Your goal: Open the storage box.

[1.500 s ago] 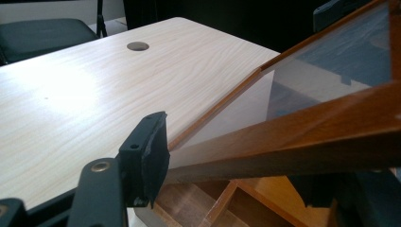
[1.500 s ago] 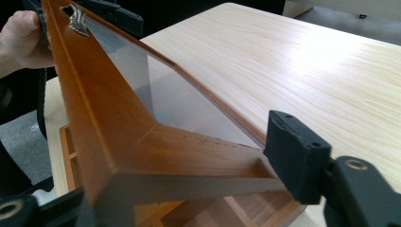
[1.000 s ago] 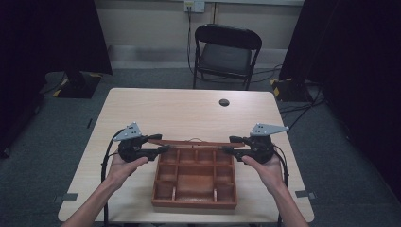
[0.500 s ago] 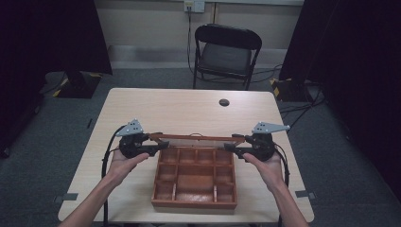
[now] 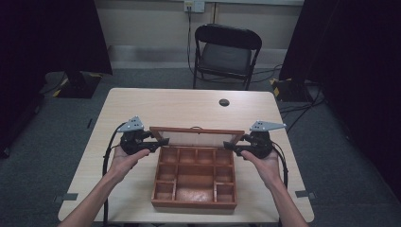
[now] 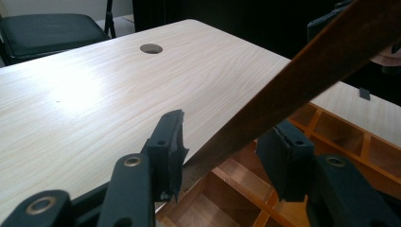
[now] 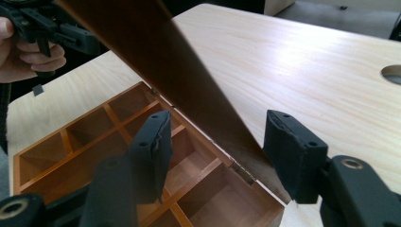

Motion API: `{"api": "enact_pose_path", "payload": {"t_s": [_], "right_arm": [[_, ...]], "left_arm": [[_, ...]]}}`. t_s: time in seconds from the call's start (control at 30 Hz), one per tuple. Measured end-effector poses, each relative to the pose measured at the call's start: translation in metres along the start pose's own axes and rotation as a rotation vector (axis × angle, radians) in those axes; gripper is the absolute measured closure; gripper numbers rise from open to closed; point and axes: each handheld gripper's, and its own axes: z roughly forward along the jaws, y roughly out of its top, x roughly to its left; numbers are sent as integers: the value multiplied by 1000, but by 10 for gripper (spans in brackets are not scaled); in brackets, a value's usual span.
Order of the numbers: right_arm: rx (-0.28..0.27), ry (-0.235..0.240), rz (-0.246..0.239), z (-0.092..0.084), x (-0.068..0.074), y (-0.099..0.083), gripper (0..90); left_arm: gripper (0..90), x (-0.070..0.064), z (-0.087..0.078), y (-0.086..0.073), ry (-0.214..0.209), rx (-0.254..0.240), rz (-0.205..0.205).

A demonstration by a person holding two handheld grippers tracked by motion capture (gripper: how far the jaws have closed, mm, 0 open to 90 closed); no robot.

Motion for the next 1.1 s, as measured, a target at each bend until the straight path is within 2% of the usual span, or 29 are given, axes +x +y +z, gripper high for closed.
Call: {"api": "enact_pose_path", "payload": {"t_s": [0.13,0.3,0.4,0.5,0.83,0.9,1.0,1.1], "right_arm": [[24,-6,5,3,-6,-2,418],[12,-13,13,8,-10,-3,454],[23,-19,17,13,-13,-3,471],[20,-31,18,16,-15,-4,512],[-2,-30,28,20,-21,-3,528],[-7,-32,29,20,-21,-3,530],[-12,-22,36,22,-24,-4,528],[-15,-31,33,24,-24,-4,530]], "left_arm": [[537,2,0,1,-3,3,4],[546,5,2,3,5,-1,4],[556,7,3,4,12,4,10],[561,9,4,4,11,-4,7],[573,16,8,1,9,-32,-18],[573,17,11,1,9,-30,-22],[560,21,14,-3,12,-1,-21],[559,22,16,-6,14,-2,-33]]}}
